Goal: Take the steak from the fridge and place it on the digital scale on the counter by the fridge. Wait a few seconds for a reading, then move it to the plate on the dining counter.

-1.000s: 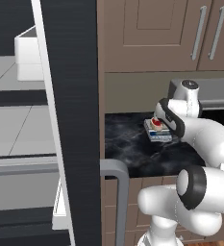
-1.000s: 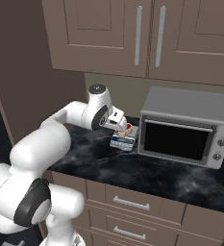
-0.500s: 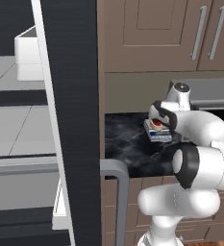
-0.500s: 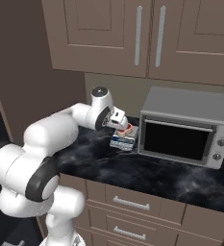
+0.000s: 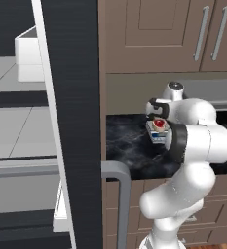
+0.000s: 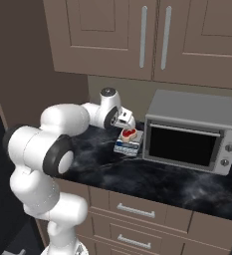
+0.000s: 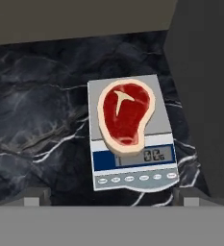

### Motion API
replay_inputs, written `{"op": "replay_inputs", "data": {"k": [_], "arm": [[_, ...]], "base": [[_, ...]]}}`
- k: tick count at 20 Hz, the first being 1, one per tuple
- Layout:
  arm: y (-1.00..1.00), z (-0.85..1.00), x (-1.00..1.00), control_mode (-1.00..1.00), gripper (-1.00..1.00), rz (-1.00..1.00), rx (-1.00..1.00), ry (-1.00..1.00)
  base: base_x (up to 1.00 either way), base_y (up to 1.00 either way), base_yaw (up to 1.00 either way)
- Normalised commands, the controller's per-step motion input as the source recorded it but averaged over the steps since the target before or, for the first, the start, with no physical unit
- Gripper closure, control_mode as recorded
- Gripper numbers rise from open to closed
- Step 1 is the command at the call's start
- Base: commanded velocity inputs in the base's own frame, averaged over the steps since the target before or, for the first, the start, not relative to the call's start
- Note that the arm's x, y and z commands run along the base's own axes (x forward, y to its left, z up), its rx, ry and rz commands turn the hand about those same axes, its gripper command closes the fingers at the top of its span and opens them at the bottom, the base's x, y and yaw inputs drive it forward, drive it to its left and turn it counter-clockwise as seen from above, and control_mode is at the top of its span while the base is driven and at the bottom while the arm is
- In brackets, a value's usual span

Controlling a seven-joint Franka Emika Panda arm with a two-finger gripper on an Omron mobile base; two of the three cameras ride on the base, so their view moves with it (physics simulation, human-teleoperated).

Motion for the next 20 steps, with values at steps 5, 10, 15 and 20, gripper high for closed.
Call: {"op": "replay_inputs", "data": {"k": [5,10,15,20], "arm": [[-0.22,0.00,0.25,-1.00,-1.00,0.00,0.00,0.01],[-0.05,-0.22,0.01,-1.00,-1.00,0.00,0.00,0.03],[0.00,-0.32,0.03,-1.00,-1.00,0.00,0.00,0.04],[0.00,-0.28,0.00,-1.00,-1.00,0.00,0.00,0.04]], "base": [[0.00,0.00,0.00],[0.00,0.00,0.00],[0.00,0.00,0.00],[0.00,0.00,0.00]]}}
